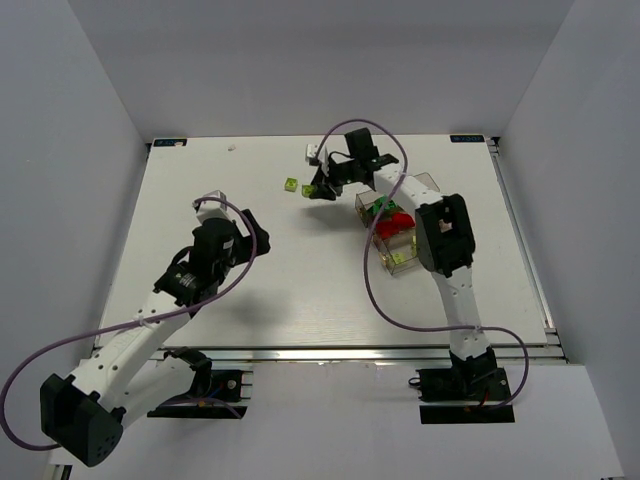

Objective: Sort the legos into containers by color

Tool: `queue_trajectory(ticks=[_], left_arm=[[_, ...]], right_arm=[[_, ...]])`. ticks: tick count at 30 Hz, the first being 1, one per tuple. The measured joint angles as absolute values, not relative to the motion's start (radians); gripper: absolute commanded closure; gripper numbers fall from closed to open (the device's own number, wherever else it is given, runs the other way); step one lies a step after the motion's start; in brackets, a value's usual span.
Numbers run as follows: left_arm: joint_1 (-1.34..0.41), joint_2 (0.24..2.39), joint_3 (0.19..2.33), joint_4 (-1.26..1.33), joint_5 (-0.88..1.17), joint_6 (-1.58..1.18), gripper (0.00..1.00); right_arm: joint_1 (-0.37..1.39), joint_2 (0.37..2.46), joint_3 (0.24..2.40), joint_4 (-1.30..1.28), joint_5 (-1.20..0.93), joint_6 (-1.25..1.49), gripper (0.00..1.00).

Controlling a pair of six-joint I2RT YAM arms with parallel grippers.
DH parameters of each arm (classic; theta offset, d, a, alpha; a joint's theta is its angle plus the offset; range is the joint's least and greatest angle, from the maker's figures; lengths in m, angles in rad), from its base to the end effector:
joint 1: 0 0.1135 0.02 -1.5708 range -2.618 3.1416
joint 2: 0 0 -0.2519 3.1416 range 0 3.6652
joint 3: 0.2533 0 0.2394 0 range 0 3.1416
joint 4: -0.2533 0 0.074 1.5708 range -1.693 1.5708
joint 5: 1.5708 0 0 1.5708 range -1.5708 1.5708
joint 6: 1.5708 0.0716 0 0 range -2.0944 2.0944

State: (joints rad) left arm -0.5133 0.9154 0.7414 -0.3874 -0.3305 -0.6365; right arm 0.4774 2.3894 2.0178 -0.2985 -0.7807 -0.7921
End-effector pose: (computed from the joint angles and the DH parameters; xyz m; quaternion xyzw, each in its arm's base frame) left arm 0.2075 -0.0903 0.2567 -0.1325 0.8569 -0.1385 0.4786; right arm 0.4561 0.2927 0.1798 -0.6271 0.5722 0.2753 0.4512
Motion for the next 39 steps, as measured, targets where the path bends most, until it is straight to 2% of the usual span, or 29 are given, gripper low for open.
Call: queue_trajectory(ticks=[3,4,9,15,20,26,39], left_arm=[[-0.513,0.929,0.741,-0.361,-0.32,-0.635,0.02],[-0.512,0.939,0.742,-0.351,-0.313,-0.633,0.02],[-0.511,1.012,0.759,-0.313,-0.278,-0.614,0.02],[-0.494,1.089,0.795,-0.28,-0.228,-0.583,0.02],[-0.464,1.156,0.846,-0.257,-0.186,-0.553,0.02],[-0.422,1.267,0.939,-0.262,-0.134,-0.511,0.02],[-0.344,1.47,1.085,-0.294,-0.007,-0.476,0.02]], right_arm=[[0.477,2.246,1.966,-0.311,-0.804,-0.739,0.99],[0.475,2.196,1.952,-0.319,-0.81,-0.726,1.0],[0.451,1.971,1.898,-0.38,-0.815,-0.655,1.0],[0.31,1.755,1.648,-0.493,-0.76,-0.624,1.0],[0.176,1.673,1.476,-0.651,-0.638,-0.687,1.0],[0.166,1.61,1.311,-0.761,-0.529,-0.774,1.0],[0.167,1.648,1.271,-0.751,-0.464,-0.855,0.72]])
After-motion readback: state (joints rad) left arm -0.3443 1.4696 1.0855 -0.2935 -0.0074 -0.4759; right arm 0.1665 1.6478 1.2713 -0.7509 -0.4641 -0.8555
